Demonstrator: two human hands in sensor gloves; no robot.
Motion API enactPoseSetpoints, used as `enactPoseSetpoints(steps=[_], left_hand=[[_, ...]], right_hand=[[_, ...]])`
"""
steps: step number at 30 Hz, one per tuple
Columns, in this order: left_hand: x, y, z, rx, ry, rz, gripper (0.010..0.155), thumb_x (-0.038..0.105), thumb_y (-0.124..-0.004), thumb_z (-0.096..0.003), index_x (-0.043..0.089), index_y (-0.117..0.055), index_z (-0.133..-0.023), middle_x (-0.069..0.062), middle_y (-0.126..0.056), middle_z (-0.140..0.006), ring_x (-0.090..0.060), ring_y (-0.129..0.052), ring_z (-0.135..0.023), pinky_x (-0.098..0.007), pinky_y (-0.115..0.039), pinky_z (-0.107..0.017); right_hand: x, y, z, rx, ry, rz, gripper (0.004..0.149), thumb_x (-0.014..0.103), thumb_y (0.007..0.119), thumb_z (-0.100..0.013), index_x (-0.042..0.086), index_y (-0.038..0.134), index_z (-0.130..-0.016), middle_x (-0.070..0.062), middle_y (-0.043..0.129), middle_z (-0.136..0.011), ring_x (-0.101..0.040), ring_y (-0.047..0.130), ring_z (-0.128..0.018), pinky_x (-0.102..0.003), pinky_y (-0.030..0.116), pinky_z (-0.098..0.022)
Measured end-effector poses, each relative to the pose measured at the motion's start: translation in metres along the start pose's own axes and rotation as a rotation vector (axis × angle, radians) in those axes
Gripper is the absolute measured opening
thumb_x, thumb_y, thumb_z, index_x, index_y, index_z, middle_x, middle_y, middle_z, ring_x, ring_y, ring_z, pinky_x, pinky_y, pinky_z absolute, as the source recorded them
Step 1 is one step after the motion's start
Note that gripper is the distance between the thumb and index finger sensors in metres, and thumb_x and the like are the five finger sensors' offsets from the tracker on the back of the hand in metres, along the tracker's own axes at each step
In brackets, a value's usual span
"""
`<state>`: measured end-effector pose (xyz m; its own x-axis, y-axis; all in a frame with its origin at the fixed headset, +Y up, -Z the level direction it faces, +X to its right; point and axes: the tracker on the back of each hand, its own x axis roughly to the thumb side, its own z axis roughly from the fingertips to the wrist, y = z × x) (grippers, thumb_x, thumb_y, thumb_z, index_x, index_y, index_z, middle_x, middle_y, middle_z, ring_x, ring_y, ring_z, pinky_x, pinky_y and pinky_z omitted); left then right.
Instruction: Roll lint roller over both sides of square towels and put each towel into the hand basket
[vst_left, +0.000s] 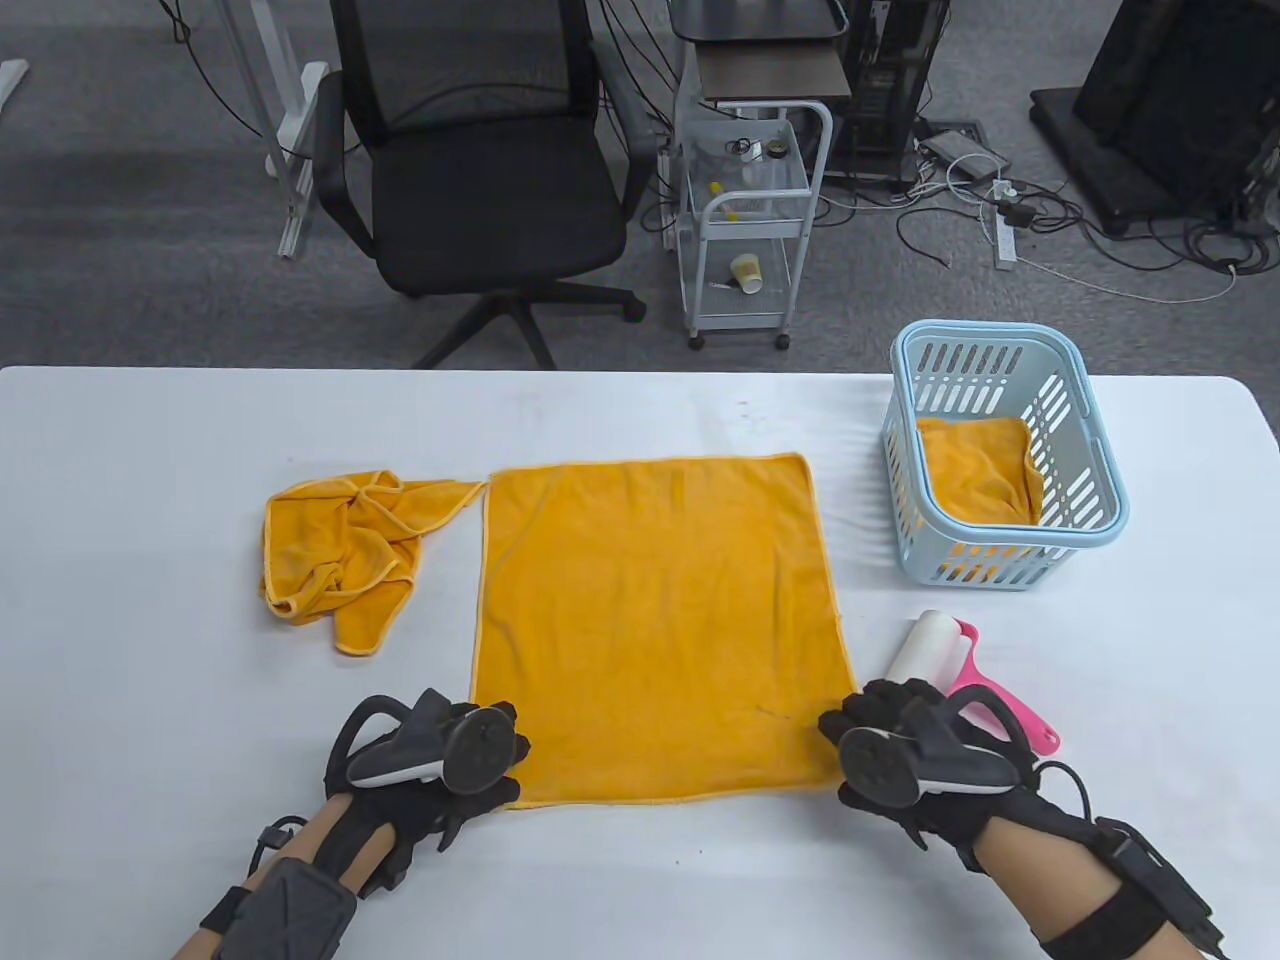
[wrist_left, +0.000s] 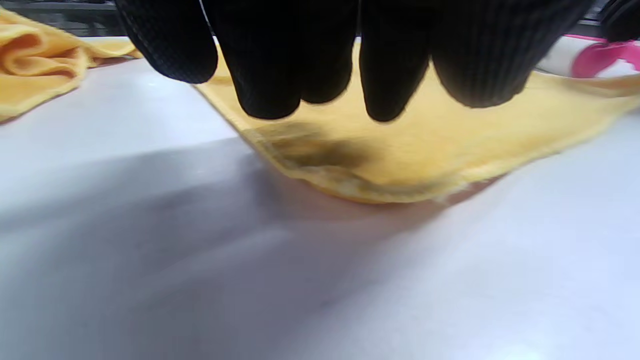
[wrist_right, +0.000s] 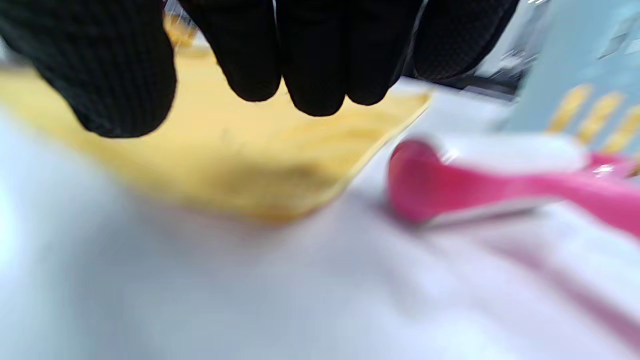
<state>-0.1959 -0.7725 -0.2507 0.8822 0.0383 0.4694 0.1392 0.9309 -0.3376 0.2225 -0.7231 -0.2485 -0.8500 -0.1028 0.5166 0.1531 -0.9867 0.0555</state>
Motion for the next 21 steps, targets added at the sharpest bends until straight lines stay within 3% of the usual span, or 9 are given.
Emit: enactPoseSetpoints(steps=[2, 5, 7, 12, 16, 21], left_hand=[[-0.005, -0.006, -0.004, -0.018, 0.032, 0.004, 0.068, 0.060, -0.080, -0.0425, 0.033, -0.064, -0.103, -0.006, -0.054, -0.119, -0.039, -0.073, -0.105, -0.063, -0.062, -0.073], [-0.007, -0.012, -0.007, -0.054, 0.059, 0.000, 0.079, 0.063, -0.082, -0.0400, 0.030, -0.055, -0.107, -0.009, -0.049, -0.120, -0.040, -0.070, -0.105, -0.063, -0.061, -0.073], [-0.008, -0.016, -0.010, -0.115, 0.066, -0.029, 0.084, 0.063, -0.083, -0.0390, 0.029, -0.051, -0.109, -0.009, -0.045, -0.121, -0.039, -0.063, -0.107, -0.064, -0.059, -0.074], [-0.007, -0.018, -0.011, -0.120, 0.067, -0.052, 0.086, 0.063, -0.085, -0.0377, 0.029, -0.049, -0.109, -0.009, -0.042, -0.121, -0.038, -0.061, -0.108, -0.065, -0.058, -0.074], [-0.007, -0.018, -0.011, -0.119, 0.069, -0.051, 0.086, 0.063, -0.085, -0.0372, 0.030, -0.049, -0.109, -0.008, -0.042, -0.121, -0.038, -0.060, -0.108, -0.066, -0.057, -0.074], [-0.007, -0.018, -0.010, -0.118, 0.071, -0.046, 0.086, 0.064, -0.085, -0.0369, 0.030, -0.049, -0.108, -0.006, -0.042, -0.121, -0.037, -0.060, -0.107, -0.066, -0.056, -0.075]], right_hand=[[-0.022, -0.009, 0.007, -0.083, 0.118, -0.010, 0.079, 0.059, 0.086, -0.043, 0.020, 0.065, -0.108, -0.013, 0.070, -0.106, -0.044, 0.069, -0.098, -0.065, 0.064, -0.067], [-0.047, -0.009, 0.012, -0.092, 0.260, 0.020, 0.085, 0.062, 0.087, -0.042, 0.016, 0.061, -0.109, -0.016, 0.068, -0.107, -0.046, 0.067, -0.098, -0.066, 0.064, -0.065], [-0.067, -0.001, 0.013, -0.024, 0.351, 0.033, 0.093, 0.064, 0.087, -0.042, 0.013, 0.054, -0.112, -0.018, 0.063, -0.109, -0.049, 0.063, -0.100, -0.067, 0.062, -0.065], [-0.095, 0.024, 0.012, 0.129, 0.509, 0.001, 0.104, 0.065, 0.088, -0.042, 0.005, 0.044, -0.113, -0.025, 0.054, -0.111, -0.054, 0.057, -0.100, -0.069, 0.062, -0.064], [-0.109, 0.045, 0.008, 0.192, 0.590, -0.008, 0.100, 0.062, 0.088, -0.043, 0.002, 0.048, -0.112, -0.027, 0.058, -0.109, -0.055, 0.062, -0.098, -0.068, 0.064, -0.063], [-0.115, 0.061, -0.002, 0.209, 0.617, 0.028, 0.073, 0.050, 0.083, -0.050, 0.009, 0.063, -0.106, -0.021, 0.070, -0.103, -0.049, 0.073, -0.094, -0.065, 0.068, -0.062]])
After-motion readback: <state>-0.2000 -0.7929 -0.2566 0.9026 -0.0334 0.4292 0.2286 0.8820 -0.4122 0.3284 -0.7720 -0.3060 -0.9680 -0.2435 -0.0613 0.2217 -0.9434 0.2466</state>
